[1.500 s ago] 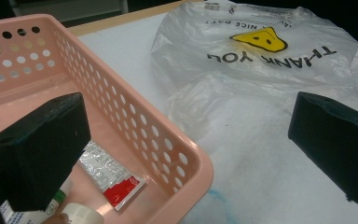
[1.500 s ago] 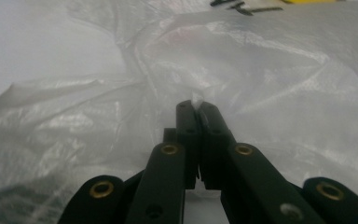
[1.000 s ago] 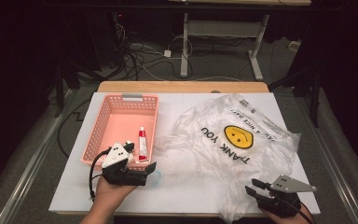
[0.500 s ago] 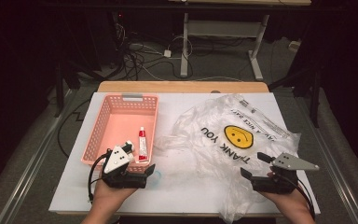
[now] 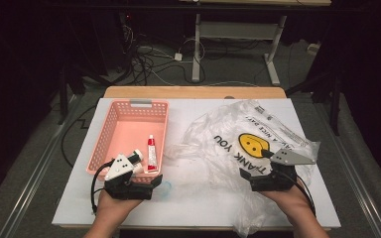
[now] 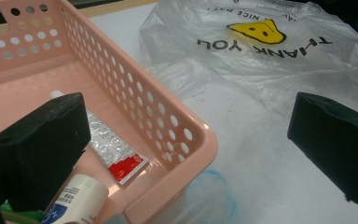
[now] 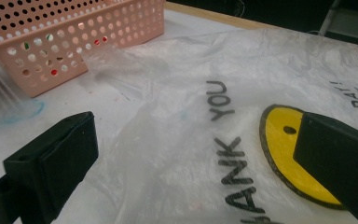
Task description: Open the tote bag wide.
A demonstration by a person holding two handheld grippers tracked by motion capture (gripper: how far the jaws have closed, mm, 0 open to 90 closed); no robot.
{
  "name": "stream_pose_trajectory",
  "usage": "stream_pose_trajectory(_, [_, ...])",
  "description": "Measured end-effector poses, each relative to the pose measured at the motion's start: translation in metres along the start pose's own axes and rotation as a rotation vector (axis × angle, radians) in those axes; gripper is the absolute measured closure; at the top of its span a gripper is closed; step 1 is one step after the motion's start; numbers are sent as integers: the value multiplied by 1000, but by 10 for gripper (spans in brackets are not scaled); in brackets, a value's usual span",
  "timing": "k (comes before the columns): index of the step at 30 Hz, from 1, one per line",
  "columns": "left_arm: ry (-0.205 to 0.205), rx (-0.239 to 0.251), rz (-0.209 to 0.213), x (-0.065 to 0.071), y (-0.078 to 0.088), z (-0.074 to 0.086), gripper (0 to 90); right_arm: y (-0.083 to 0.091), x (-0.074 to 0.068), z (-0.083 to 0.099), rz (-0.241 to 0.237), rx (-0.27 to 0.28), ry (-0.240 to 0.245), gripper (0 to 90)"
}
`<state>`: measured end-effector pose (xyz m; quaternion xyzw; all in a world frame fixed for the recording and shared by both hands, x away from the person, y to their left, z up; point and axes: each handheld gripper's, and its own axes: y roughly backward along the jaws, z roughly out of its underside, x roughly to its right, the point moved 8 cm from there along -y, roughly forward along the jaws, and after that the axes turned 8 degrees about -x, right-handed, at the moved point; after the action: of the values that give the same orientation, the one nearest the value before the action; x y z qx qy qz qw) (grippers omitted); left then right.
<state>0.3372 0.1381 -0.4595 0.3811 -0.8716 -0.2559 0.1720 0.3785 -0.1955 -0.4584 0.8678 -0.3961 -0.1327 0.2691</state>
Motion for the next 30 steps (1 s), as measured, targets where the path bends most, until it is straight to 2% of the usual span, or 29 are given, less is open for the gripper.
stream_pose_trajectory(3, [18, 15, 18, 1, 1, 1, 0, -6, -2, -8, -4, -2, 11, 1])
stream_pose_trajectory(9, [2, 27, 26, 6, -2, 1, 0, -17, -6, -25, -20, 6, 31, 19])
stream_pose_trajectory(11, [-1, 39, 39, 8, -2, 1, 0, -20, -10, -26, -41, 16, 26, 32])
stream_pose_trajectory(13, [15, 42, 52, 8, -2, 2, 0, -26, -14, -26, -57, 5, 21, 32])
stream_pose_trajectory(16, [18, 35, 44, 7, 0, 5, 0, -33, -18, -25, -77, -14, 24, 53])
stream_pose_trajectory(18, [10, 33, 33, 7, 3, 8, 0, -37, -19, -23, -85, -39, 36, 94])
stream_pose_trajectory(21, [5, 36, 28, 5, 8, 13, 0, -40, -20, -18, -107, -72, 48, 236])
stream_pose_trajectory(26, [11, 42, 18, 3, 14, 14, 0, -42, -22, -12, -126, -101, 49, 421])
stream_pose_trajectory(30, [-2, 51, 11, 5, 15, 11, 0, -51, -25, -1, -113, -160, 81, 430])
